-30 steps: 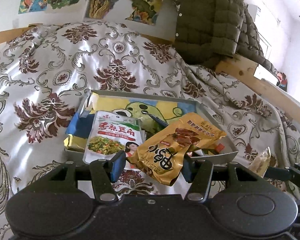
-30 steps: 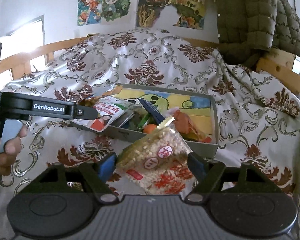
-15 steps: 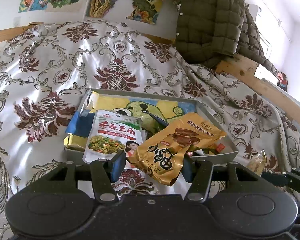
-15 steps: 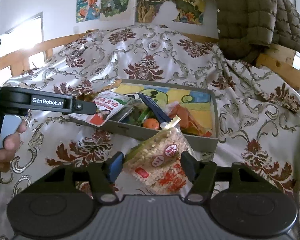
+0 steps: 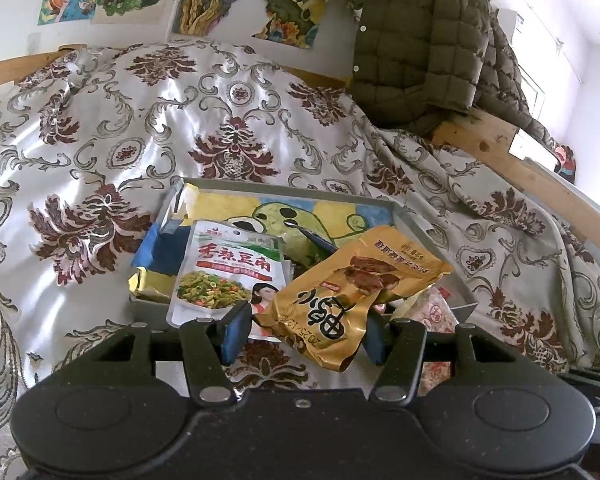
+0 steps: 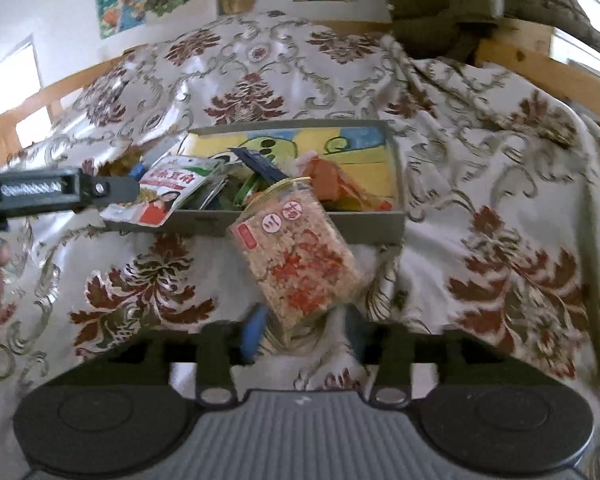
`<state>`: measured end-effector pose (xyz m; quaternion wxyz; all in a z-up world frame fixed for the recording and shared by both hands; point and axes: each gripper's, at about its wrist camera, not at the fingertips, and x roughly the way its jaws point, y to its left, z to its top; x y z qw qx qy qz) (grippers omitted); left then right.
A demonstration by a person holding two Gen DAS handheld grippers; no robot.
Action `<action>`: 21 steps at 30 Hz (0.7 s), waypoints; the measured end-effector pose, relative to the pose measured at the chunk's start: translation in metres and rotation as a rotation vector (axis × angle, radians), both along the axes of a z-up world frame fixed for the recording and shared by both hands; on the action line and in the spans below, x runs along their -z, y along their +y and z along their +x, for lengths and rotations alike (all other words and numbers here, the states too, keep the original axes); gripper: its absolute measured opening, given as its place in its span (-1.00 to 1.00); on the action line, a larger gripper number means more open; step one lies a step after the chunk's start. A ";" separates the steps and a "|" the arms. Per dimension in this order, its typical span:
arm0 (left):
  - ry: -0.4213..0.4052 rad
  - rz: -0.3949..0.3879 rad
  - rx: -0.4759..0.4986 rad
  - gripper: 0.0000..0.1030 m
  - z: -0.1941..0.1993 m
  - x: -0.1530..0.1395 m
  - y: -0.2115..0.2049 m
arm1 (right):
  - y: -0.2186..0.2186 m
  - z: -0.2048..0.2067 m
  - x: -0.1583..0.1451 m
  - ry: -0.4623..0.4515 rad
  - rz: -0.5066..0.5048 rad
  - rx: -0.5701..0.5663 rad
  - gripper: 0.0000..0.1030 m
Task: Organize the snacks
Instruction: 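Lift the brown pouch with the left tool while the right tool carries the rice-cake pack over the tray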
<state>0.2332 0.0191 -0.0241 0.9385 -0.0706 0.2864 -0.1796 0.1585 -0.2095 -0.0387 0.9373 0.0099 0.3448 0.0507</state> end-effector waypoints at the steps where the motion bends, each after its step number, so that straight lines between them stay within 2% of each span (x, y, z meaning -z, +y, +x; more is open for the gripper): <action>1: 0.001 -0.001 -0.001 0.14 0.001 0.000 0.001 | 0.004 0.006 0.003 -0.010 -0.025 -0.016 0.37; 4: 0.003 -0.002 -0.005 0.14 0.004 0.001 0.002 | 0.013 0.020 0.010 -0.056 -0.125 -0.051 0.67; 7: 0.012 -0.009 -0.012 0.14 0.008 0.005 0.002 | 0.017 0.029 0.015 -0.064 -0.162 -0.092 0.74; 14: 0.023 -0.025 -0.021 0.14 0.018 0.009 0.003 | 0.038 0.048 0.033 -0.070 -0.280 -0.154 0.74; 16: 0.024 -0.027 -0.022 0.14 0.020 0.010 0.003 | 0.041 0.053 0.037 -0.071 -0.307 -0.144 0.59; 21: 0.022 -0.037 -0.027 0.14 0.024 0.009 0.004 | 0.042 0.054 0.036 -0.061 -0.300 -0.139 0.48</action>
